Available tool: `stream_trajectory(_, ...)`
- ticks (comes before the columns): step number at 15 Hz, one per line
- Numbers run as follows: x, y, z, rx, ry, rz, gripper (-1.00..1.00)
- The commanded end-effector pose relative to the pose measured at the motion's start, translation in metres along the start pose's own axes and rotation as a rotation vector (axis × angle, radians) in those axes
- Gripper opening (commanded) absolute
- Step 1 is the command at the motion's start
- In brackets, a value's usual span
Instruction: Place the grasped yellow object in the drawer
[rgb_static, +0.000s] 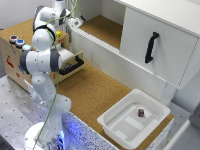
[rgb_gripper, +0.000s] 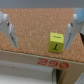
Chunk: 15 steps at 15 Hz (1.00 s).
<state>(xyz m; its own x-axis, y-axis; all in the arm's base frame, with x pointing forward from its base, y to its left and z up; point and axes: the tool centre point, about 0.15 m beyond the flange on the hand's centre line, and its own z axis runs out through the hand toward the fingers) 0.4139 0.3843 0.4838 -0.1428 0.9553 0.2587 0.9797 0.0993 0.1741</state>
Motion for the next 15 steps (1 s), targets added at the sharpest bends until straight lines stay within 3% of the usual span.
stream_trajectory(1,0.044,0.048,0.026,0.199,-0.091,-0.061,1.0)
stream_trajectory(10,0.057,0.07,0.051,0.237,-0.26,-0.063,1.0)
stream_trajectory(15,0.07,0.076,0.061,0.234,-0.297,-0.059,1.0)
